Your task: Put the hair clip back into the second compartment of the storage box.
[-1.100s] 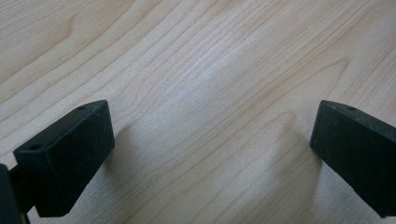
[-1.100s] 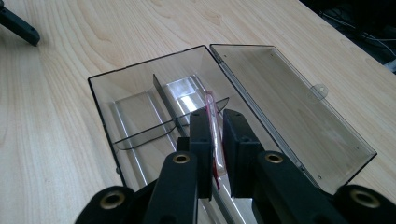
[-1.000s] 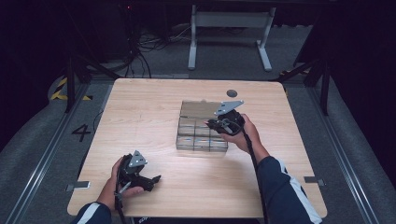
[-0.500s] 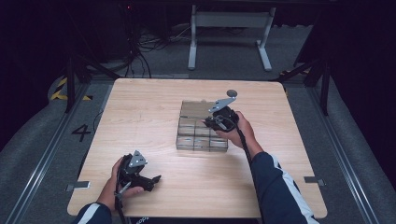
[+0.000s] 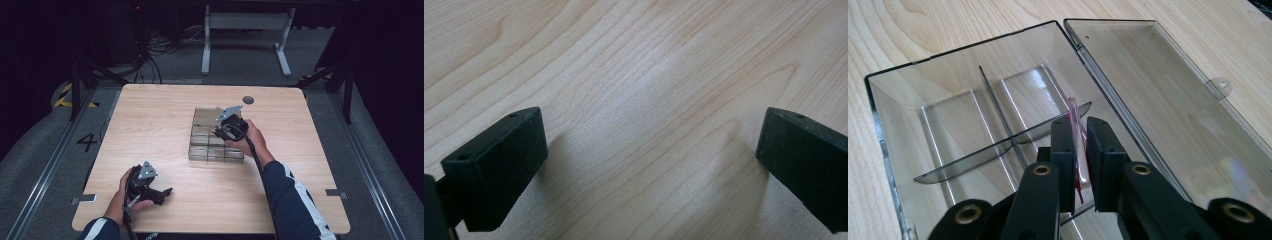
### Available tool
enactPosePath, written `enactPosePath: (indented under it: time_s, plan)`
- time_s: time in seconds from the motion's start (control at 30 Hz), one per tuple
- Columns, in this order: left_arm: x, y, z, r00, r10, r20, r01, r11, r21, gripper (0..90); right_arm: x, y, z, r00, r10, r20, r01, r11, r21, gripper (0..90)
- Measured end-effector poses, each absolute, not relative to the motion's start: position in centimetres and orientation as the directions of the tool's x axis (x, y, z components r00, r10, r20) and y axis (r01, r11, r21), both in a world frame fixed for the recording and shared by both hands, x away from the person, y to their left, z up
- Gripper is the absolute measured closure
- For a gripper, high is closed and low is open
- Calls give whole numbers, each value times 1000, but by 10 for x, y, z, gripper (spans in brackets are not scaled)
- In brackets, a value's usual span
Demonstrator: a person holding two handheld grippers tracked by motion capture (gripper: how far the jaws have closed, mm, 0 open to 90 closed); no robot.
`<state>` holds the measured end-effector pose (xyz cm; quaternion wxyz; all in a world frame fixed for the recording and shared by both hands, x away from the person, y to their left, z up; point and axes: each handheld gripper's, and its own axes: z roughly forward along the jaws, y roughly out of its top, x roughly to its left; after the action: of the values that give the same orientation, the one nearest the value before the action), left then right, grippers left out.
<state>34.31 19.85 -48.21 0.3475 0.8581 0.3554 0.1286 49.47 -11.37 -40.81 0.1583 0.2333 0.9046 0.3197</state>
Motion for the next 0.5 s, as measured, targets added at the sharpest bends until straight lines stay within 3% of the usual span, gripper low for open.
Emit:
enactPosePath:
  time_s: [0.5]
  plan:
    - [343,199,-482,713,700,-25,521,-506,687,6,504,-114,-422,-827,547,-130,370,703,607,829]
